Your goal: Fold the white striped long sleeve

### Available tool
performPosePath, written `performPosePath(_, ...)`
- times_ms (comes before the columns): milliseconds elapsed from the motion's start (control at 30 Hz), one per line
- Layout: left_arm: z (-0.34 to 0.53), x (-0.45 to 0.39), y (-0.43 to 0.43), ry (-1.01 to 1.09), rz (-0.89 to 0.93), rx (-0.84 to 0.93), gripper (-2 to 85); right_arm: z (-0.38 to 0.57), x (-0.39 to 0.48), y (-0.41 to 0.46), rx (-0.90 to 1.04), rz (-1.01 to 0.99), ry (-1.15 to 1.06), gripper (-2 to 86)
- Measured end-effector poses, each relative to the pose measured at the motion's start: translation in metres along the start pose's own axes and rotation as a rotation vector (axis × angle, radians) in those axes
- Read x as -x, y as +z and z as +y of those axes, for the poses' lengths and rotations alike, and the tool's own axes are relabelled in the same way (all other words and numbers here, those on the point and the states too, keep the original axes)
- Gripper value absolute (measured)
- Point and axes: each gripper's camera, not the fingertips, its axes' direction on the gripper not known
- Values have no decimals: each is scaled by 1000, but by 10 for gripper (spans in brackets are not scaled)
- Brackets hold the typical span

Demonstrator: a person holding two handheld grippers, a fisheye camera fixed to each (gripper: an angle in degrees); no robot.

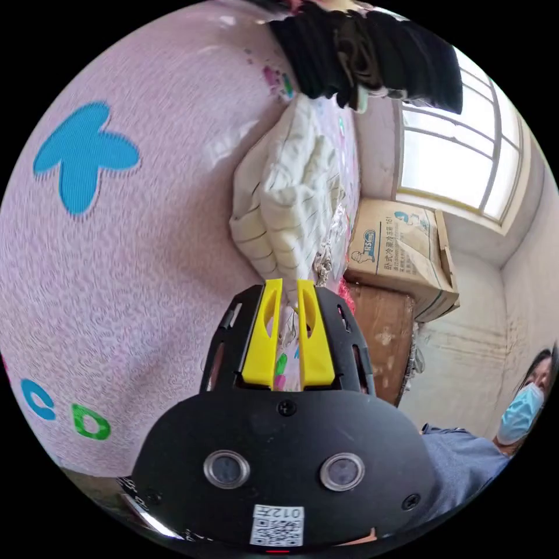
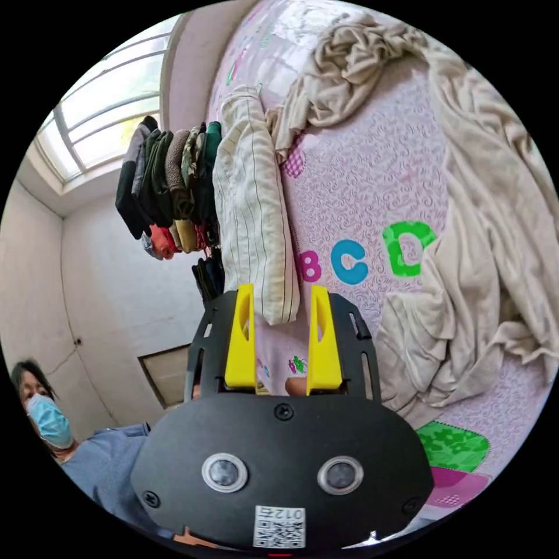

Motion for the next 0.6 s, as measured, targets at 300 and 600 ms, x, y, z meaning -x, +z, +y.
performPosePath(300,13,15,7,-147,146,12,122,-12,-59,29,54,-93,134,71)
performPosePath(600,8,5,2,-226,380,-117,198,-16,-42,-3,37,-188,101,16)
